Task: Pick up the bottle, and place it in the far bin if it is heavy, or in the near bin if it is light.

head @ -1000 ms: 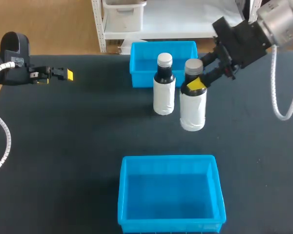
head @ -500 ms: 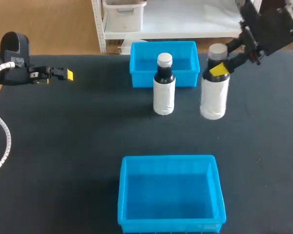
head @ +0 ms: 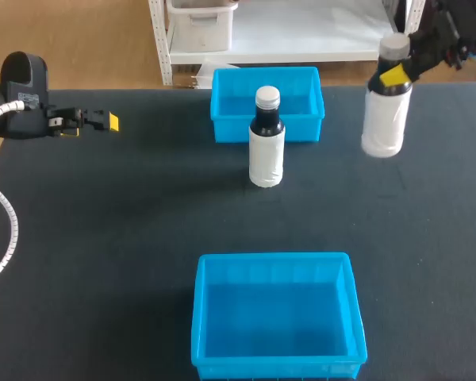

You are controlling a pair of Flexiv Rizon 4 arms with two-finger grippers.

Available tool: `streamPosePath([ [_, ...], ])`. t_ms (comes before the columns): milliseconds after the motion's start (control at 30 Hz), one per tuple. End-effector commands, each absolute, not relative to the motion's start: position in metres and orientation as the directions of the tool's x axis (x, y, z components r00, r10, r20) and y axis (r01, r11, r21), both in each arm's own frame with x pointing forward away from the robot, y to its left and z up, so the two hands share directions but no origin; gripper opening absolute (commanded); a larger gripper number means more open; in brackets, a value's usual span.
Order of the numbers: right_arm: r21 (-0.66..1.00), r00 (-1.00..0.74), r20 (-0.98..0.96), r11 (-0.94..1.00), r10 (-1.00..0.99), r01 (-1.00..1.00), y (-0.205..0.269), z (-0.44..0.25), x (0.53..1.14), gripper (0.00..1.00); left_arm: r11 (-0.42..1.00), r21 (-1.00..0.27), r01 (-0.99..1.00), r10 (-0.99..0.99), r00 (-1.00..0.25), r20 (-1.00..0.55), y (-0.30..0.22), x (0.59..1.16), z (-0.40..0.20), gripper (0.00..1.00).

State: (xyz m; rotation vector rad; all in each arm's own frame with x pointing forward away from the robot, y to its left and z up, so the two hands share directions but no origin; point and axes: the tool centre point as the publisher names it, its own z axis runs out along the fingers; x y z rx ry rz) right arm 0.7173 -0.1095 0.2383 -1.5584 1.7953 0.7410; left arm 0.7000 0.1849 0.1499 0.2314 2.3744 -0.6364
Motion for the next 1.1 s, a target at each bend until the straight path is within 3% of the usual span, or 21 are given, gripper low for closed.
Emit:
streamPosePath([
  [33,0.015,-0.090,-0.767,0.124,-0.635,-0.992,-0.112,0.245,0.748,0.00,0.866,-0.383,0.321,0.000,-0.767,-0.642,0.185,0.700,0.150,1.00],
  [433,-0.012,-0.061,-0.790,0.114,-0.610,-0.993,-0.093,0.245,0.837,0.00,0.866,-0.383,0.321,0.000,-0.767,-0.642,0.185,0.700,0.150,1.00],
  [1100,-0.031,0.052,-0.807,-0.045,-0.588,-0.999,0.009,0.229,0.912,0.00,0.866,-0.383,0.321,0.000,-0.767,-0.642,0.185,0.700,0.150,1.00],
])
